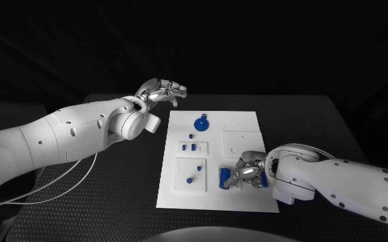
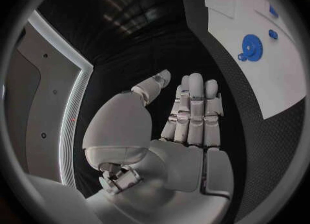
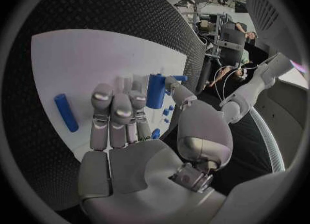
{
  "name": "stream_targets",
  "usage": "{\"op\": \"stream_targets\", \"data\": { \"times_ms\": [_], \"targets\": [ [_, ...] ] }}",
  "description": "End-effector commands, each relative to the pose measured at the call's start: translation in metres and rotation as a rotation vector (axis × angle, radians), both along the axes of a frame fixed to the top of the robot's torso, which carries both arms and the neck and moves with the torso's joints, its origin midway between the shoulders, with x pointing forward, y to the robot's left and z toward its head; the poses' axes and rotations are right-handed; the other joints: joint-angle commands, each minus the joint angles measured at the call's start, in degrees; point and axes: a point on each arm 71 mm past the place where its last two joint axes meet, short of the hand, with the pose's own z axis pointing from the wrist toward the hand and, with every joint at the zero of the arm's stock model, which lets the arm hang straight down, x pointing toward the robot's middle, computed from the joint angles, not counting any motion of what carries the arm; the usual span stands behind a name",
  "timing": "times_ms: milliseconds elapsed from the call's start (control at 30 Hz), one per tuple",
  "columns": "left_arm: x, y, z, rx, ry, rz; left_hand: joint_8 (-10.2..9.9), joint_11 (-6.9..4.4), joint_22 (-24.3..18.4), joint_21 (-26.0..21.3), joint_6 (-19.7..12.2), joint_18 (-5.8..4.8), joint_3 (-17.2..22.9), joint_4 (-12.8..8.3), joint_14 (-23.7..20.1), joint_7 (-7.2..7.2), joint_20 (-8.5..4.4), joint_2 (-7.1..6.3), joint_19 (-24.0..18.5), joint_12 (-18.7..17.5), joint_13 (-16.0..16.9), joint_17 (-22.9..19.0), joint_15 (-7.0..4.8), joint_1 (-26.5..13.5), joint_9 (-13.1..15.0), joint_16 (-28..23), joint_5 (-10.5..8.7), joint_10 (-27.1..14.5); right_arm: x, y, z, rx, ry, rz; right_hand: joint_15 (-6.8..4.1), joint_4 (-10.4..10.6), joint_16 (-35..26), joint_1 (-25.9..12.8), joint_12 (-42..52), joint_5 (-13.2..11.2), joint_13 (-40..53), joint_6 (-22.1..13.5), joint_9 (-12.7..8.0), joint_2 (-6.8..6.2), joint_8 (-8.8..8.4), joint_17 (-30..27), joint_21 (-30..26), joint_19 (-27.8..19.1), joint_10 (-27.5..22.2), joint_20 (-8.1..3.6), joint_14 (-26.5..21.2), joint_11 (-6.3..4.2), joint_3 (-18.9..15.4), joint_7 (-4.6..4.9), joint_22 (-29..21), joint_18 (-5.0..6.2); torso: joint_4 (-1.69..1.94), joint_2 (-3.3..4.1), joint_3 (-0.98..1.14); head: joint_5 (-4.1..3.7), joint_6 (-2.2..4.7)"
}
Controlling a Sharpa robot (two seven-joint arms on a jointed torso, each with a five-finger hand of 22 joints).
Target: Assemble the parts on the task board
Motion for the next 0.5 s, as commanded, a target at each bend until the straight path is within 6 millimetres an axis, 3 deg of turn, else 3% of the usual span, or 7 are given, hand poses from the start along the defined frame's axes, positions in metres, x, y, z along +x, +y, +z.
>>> {"op": "stream_targets", "data": {
  "times_ms": [33, 233, 500],
  "targets": [
    [-0.0003, -0.0021, 0.0011, -0.011, -0.001, -0.013, -0.25, 0.11, 0.08, -0.40, -0.41, 0.99, -0.05, 0.42, 0.01, -0.17, -0.19, 0.00, 0.08, 0.36, 0.03, 0.06, 0.25, -0.45, 0.06, -0.29, 0.15, -0.22, -0.0032, 0.0039, -0.0007, 0.005, 0.012, 0.053, -0.32, -0.76, -0.33, 0.84, -0.36, -0.30, 0.08, 0.56, 0.15, 0.09, -0.09, -0.04, 0.22, 0.04, -0.10, 0.09, -0.16, -0.10, -0.58, 0.19, -0.02, 2.14, -0.02, -0.01, 0.00, -0.03, 0.10],
    [-0.0004, -0.0019, 0.0011, -0.011, -0.001, -0.013, -0.26, 0.11, 0.10, -0.41, -0.43, 0.99, -0.04, 0.43, 0.01, -0.16, -0.19, 0.00, 0.09, 0.36, 0.03, 0.07, 0.25, -0.44, 0.07, -0.30, 0.15, -0.24, -0.0014, 0.0048, -0.0008, -0.005, -0.002, 0.041, -0.39, -1.30, -0.29, 1.14, -0.45, -0.31, 0.13, 0.92, 0.33, 1.03, -0.11, -0.03, 0.22, 0.07, 0.05, 0.19, -0.14, -0.19, -1.39, 0.09, -0.09, 2.14, 0.01, 0.00, 0.00, -0.06, 0.13],
    [-0.0003, -0.0015, 0.0011, -0.010, -0.001, -0.012, -0.27, 0.11, 0.11, -0.43, -0.43, 1.00, -0.04, 0.48, 0.01, -0.16, -0.19, 0.00, 0.09, 0.37, 0.04, 0.08, 0.25, -0.46, 0.07, -0.30, 0.15, -0.25, 0.0012, 0.0036, -0.0006, -0.003, -0.021, 0.021, -0.51, -1.54, -0.23, 0.30, -0.63, -0.31, 0.18, 1.38, 0.50, 3.24, -0.29, 0.02, 0.23, 0.09, 0.27, 0.30, -0.15, -0.32, -2.74, -0.05, -0.17, 2.14, 0.03, 0.01, -0.05, -0.08, 0.11]
  ]
}}
